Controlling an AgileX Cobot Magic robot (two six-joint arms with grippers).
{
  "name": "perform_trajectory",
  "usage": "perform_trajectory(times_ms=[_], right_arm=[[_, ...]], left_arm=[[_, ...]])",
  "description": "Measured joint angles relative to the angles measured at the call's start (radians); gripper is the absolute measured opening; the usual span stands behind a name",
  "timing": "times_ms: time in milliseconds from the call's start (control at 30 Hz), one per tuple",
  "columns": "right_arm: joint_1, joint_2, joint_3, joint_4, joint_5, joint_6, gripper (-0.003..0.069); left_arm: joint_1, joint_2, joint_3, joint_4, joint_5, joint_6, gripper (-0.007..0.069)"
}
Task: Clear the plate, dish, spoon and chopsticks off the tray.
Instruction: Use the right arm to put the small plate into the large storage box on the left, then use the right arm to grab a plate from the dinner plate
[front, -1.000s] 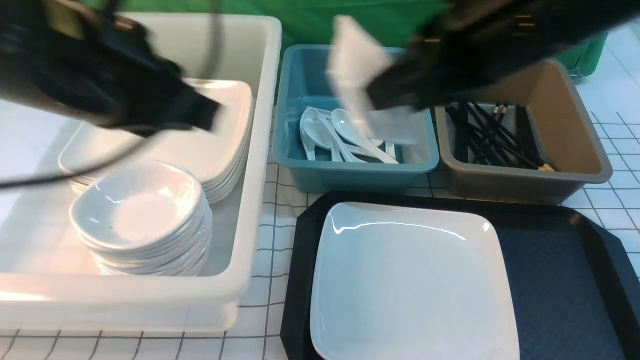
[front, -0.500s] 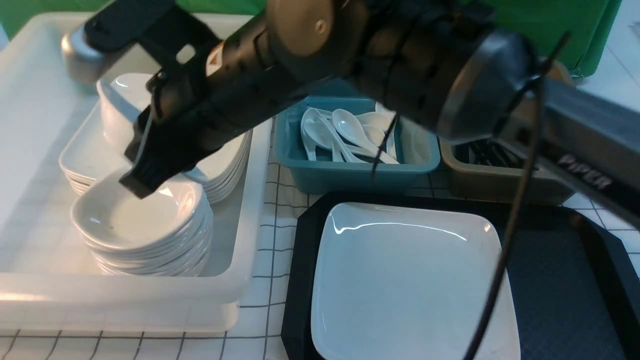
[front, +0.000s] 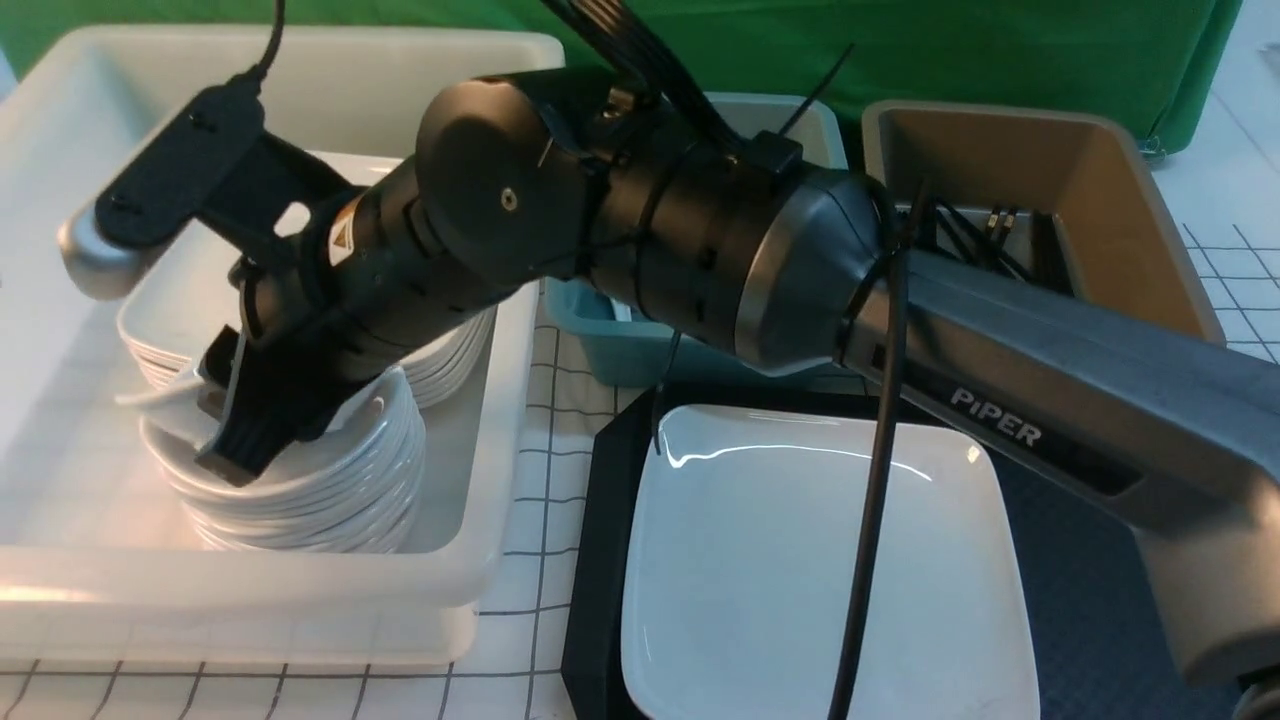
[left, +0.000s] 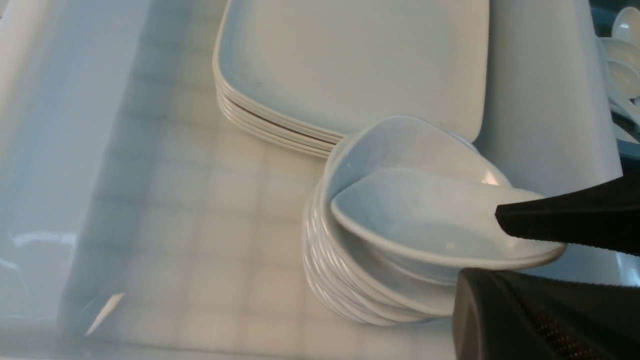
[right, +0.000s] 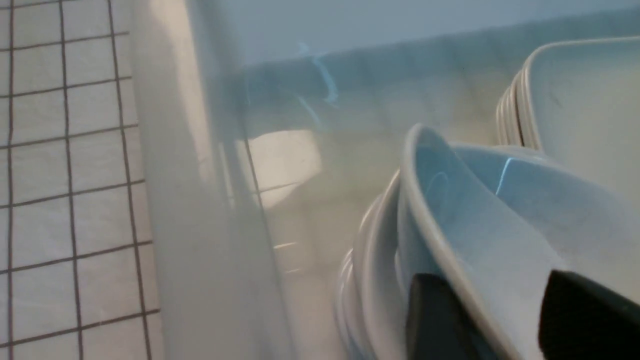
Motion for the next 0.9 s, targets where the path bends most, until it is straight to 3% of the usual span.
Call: perform_trajectory(times_ms=[133, 367, 433, 567, 600, 667, 767, 800, 833, 900], right_arm=[[0.000, -0.015, -0.002, -0.003, 0.080, 0.084, 0.0404], [-0.001, -0.133, -0.033, -0.103, 0.223, 0.131, 0.0414], [-0.001, -0.177, -0.061, -0.221, 0.315, 0.172, 0.0379], [-0.032, -0.280, -0.082, -0.488, 0.415, 0.295, 0.0197], [-0.073, -0.334, -0.083, -0.536, 0.422, 0.339, 0.0106], [-0.161, -0.402, -0.083, -0.561, 0.424, 0.398, 0.0036], [-0.324, -0.510, -0.040, -0.544, 0.427, 0.447, 0.0019], [-0.336, -0.517, -0.035, -0.539, 0.428, 0.447, 0.0019], [-0.439, -0.579, 0.016, -0.502, 0.429, 0.449, 0.0028], [-0.541, -0.634, 0.094, -0.457, 0.432, 0.443, 0.0052]], left_arm=[[0.000, 0.000, 0.000, -0.011, 0.002, 0.011, -0.0002], [0.000, 0.000, 0.001, -0.089, 0.004, 0.067, -0.0002], [0.000, 0.000, 0.001, -0.130, 0.010, 0.102, -0.0002], [0.000, 0.000, 0.002, -0.231, 0.014, 0.186, -0.0002], [0.000, 0.000, 0.002, -0.286, 0.015, 0.218, -0.0002], [-0.001, 0.000, 0.002, -0.363, 0.015, 0.270, -0.0002], [-0.021, 0.000, 0.002, -0.443, 0.014, 0.350, -0.0002], [-0.024, 0.000, 0.002, -0.446, 0.014, 0.353, -0.0002], [-0.049, 0.000, 0.002, -0.454, 0.014, 0.368, -0.0002], [-0.080, 0.000, 0.002, -0.455, 0.014, 0.382, -0.0002]])
